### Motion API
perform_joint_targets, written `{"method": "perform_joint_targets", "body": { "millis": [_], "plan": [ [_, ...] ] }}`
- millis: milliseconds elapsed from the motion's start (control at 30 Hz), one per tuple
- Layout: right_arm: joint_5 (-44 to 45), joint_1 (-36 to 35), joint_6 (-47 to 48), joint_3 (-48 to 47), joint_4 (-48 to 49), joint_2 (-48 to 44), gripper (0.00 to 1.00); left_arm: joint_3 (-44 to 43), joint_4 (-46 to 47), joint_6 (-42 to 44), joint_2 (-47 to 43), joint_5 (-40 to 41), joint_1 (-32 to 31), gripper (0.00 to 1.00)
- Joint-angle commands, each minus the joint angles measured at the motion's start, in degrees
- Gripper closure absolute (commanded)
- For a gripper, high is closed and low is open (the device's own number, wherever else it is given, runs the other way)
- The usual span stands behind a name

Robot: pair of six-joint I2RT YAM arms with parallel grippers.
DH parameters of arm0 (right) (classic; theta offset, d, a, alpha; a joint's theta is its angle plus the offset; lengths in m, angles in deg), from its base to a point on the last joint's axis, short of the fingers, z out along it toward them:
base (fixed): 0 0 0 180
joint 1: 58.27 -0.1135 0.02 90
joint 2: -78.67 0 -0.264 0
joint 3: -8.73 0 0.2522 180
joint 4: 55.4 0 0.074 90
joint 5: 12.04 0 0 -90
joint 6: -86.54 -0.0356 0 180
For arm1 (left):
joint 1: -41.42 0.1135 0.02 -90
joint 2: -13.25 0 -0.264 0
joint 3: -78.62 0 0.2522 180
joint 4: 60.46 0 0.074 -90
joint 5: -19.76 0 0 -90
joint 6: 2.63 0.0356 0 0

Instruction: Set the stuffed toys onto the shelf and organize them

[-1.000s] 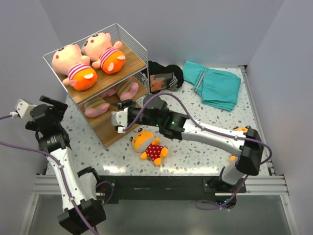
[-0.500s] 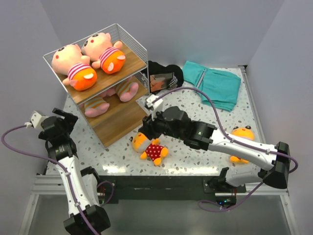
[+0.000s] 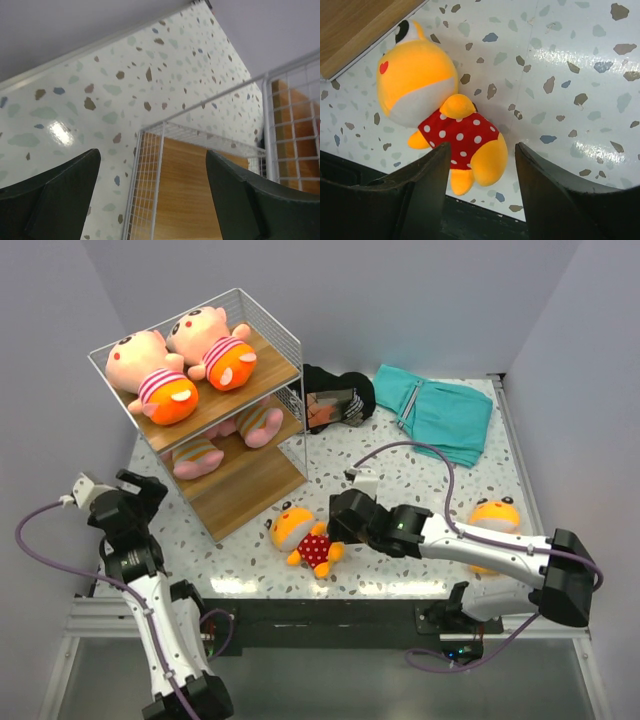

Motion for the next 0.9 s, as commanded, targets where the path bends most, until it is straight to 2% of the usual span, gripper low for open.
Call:
{"method": "perform_joint_targets", "body": {
  "millis": [0,167,267,300,367,400,467,567,733,867],
  "plan": [
    [1.29,0.18,-6.66,1.79,2.00,1.60,0.41,-12.08,-0.18,-1.63,3.30,13.02,-0.10,0.08],
    [-0.82,0.26,-5.34,1.88,5.34,4.50,0.38,-27.49,1.30,0.39,9.89,16.82,-0.01,0.05],
    [-0.39,0.18,-4.02,1.79,6.05,4.77,0.37,-38.99,4.04,5.49,13.84,8.67,-0.01,0.05],
    [0.23,0.18,-3.76,1.88,6.14,4.51,0.36,-44.77,4.12,7.06,14.64,2.38,-0.10,0.05],
    [0.58,0.18,-2.80,2.84,7.36,3.90,0.36,-48.77,5.96,7.96,15.52,-5.64,-0.01,0.07],
    [0.50,0.18,-2.62,3.28,7.98,2.93,0.35,-50.35,9.88,7.78,15.35,-13.60,-0.01,0.07],
    [0.32,0.18,-1.39,4.69,9.90,2.14,0.33,-52.29,12.90,6.65,15.52,-20.76,-0.01,0.07],
    [0.32,0.18,0.28,6.10,11.49,0.47,0.30,-56.33,18.52,2.52,17.02,-37.26,-0.01,0.08],
    [1.46,0.26,1.95,8.56,13.52,-0.94,0.27,-59.51,33.80,-8.36,16.50,-49.87,0.25,0.07],
    [1.90,0.61,1.17,8.65,14.31,-0.59,0.25,-52.23,47.69,-20.58,13.16,-54.28,0.25,0.07]
  ]
}}
